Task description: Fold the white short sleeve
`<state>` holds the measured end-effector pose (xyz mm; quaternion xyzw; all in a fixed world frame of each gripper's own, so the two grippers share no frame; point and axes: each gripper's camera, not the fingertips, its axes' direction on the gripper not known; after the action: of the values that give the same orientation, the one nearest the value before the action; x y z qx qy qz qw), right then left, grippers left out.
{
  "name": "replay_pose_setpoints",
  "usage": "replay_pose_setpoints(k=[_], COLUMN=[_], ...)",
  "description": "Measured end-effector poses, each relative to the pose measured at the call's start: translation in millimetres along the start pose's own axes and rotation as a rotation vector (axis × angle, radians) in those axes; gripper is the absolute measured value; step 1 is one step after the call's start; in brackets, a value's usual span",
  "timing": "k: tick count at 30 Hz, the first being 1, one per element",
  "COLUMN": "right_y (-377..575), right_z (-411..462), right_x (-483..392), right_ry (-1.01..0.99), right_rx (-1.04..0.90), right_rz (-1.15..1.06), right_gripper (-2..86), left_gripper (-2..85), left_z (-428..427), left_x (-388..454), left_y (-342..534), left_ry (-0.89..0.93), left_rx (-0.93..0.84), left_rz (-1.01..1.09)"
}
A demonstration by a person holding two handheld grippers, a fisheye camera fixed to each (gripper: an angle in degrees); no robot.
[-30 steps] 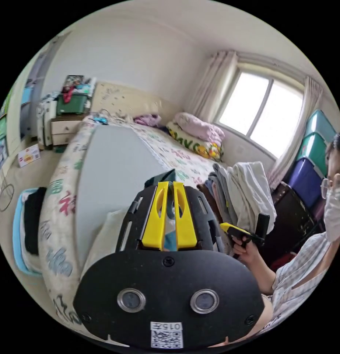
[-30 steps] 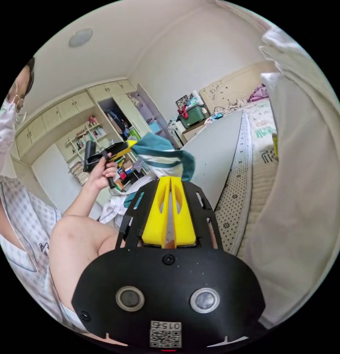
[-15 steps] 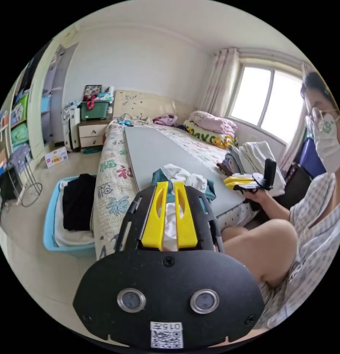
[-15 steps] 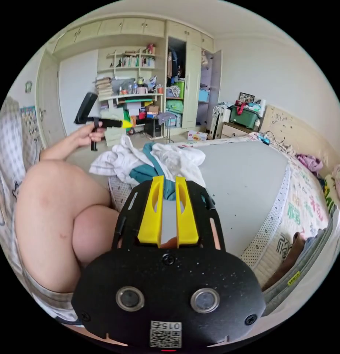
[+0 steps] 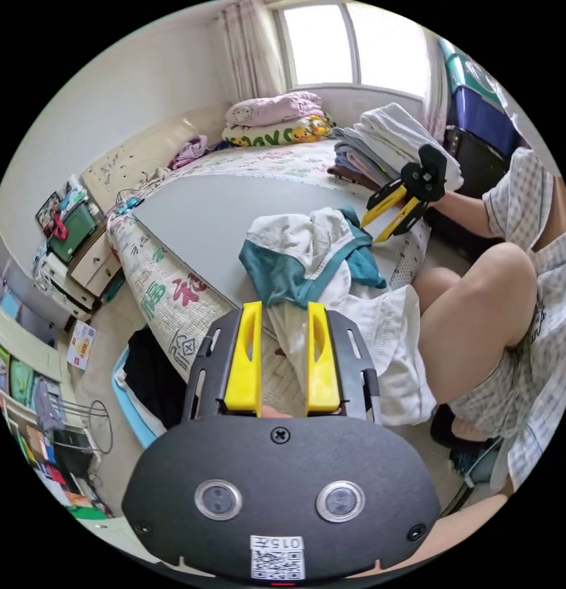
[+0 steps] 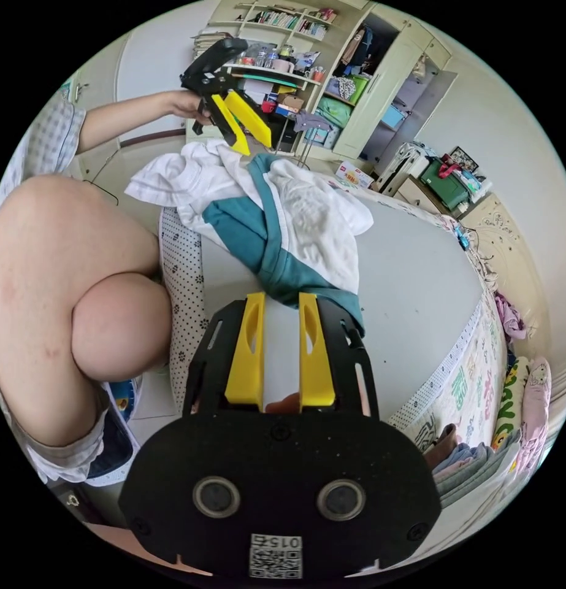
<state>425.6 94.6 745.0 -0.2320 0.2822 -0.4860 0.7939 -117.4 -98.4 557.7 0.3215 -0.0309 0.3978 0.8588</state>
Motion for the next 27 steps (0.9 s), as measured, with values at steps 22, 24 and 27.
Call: replay_pose_setpoints(k=[22, 24, 27], right_y=[22, 31, 46], right_z=[-64, -87, -131], right_x=[29, 37, 50], right_ry=[-0.044, -0.046, -0.044], right_rx=[0.153, 0.212, 0.333], right_rz=[0.34, 0.42, 0.558], right_gripper=[-0.5, -0.7, -0.8], left_gripper=[1.2, 0.8, 0.5], left_z=[-18, -37, -76], left_x=[114, 115, 119], left_y=[-24, -21, -21], left_ry=[-0.182, -0.192, -0.2], left_rx=[0.003, 0.083, 0.22], left_rz=[0.3, 0.224, 0.062])
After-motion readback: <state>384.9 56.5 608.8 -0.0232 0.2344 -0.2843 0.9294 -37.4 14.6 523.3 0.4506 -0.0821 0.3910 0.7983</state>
